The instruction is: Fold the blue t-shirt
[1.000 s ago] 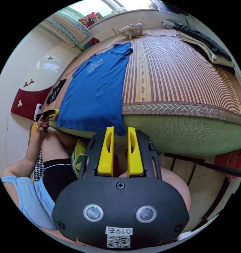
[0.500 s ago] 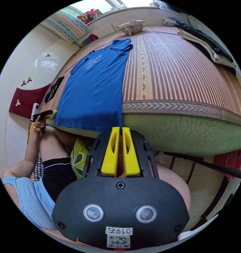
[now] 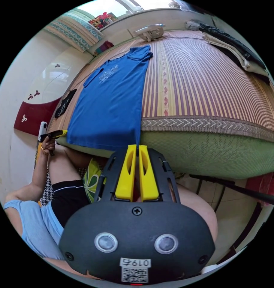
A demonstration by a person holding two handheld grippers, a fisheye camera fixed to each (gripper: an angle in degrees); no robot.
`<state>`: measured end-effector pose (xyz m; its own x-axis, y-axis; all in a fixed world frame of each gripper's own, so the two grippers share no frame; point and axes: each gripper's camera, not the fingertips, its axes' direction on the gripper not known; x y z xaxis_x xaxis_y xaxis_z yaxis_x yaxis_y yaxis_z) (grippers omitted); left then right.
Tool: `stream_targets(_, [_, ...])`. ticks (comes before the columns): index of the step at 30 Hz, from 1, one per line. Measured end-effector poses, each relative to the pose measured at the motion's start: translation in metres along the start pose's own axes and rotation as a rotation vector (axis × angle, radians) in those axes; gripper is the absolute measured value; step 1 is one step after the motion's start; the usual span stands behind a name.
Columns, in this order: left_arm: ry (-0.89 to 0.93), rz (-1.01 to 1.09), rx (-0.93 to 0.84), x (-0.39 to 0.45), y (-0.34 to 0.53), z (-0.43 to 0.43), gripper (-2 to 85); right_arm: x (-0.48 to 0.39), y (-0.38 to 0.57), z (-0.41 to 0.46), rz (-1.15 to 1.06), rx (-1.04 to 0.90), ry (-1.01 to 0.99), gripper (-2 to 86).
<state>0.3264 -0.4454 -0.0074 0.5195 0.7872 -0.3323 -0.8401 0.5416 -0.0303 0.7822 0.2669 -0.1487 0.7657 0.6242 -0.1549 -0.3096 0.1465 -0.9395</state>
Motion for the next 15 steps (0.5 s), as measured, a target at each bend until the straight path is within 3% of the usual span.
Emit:
stream_targets(4, [-0.024,0.001,-0.01,0.007,-0.01,0.005,1.1,-0.013,-0.021,-0.001,-0.003,-0.012,0.041,-0.3])
stream_targets(9, [0.007,-0.049,0.178,0.008,-0.036,-0.037,1.0,-0.033,-0.054,-0.047,-0.025,0.164,0.146,2.2])
stream_targets(12, [0.08,-0.067,0.275,0.012,-0.092,-0.049,1.0,-0.048,-0.113,-0.064,-0.077,0.25,0.079,5.6])
stream_targets(15, [-0.014,-0.097,0.343,0.029,-0.168,-0.044,1.0,-0.058,-0.196,-0.06,-0.085,0.293,0.13,6.0])
